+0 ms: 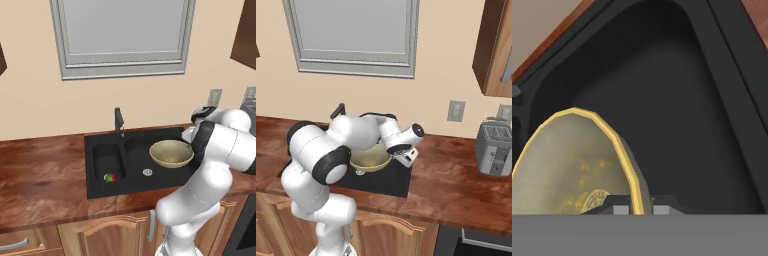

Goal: Dump the mango and tomato from the bowl so the bowl can be washed. Place the bowl in the sink after clearing the leftovers.

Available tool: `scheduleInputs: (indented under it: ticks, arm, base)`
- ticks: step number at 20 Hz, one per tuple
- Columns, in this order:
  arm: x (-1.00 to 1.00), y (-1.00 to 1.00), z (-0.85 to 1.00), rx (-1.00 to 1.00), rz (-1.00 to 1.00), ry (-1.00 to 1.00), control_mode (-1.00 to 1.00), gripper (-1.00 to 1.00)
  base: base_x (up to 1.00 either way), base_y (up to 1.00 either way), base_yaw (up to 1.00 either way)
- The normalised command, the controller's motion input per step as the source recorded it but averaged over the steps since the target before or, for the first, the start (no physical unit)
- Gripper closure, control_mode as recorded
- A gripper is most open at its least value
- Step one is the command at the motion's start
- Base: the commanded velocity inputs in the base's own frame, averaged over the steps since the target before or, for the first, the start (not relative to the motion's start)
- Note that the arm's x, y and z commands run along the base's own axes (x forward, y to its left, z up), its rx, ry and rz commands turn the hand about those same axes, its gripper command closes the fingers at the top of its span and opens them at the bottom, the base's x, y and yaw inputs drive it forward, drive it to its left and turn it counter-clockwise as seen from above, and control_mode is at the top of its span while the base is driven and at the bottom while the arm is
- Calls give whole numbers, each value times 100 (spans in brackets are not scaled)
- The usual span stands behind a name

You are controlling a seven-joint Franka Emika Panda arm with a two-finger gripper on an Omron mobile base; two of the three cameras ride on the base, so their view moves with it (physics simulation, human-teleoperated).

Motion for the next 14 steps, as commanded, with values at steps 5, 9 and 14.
scheduleInputs:
  ticks: [5,9,14]
  arm:
    - [17,8,-13,-6,0,0,-100,100]
    - [0,8,-43,-11,0,0,-100,100]
    - [0,19,-48,-12,0,0,-100,100]
  base:
    - [0,0,0]
    - [0,0,0]
    - [0,0,0]
